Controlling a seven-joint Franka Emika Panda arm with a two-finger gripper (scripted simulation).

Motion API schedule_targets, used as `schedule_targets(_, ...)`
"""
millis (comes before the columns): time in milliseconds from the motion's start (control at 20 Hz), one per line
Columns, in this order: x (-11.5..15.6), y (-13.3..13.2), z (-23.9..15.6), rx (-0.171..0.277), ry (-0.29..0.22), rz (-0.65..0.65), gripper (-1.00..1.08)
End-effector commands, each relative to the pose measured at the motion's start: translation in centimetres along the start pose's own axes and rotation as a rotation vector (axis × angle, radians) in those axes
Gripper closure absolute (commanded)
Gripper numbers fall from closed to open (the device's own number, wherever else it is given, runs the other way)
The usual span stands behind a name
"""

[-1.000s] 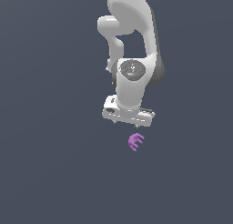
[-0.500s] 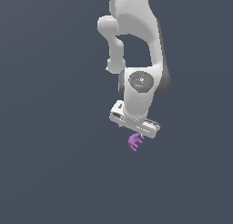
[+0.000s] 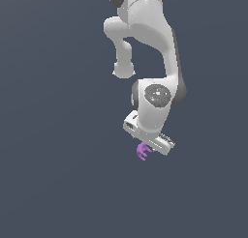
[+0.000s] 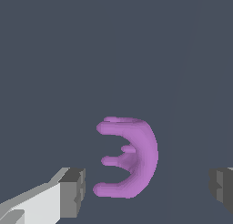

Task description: Pick up the object and move it to a goal position.

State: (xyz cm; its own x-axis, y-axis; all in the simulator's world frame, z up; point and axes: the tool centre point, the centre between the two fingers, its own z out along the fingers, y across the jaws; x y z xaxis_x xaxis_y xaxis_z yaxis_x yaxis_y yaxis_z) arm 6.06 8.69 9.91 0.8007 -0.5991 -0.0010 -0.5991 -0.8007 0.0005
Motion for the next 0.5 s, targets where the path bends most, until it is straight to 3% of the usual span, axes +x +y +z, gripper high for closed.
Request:
schedule_targets(0, -0.02, -0.36, 0.27, 0.0, 0.001, 0.029, -0.92)
schedule_targets(450, -0.09, -0.72, 0.61, 0.0, 0.001, 0.054, -0.92)
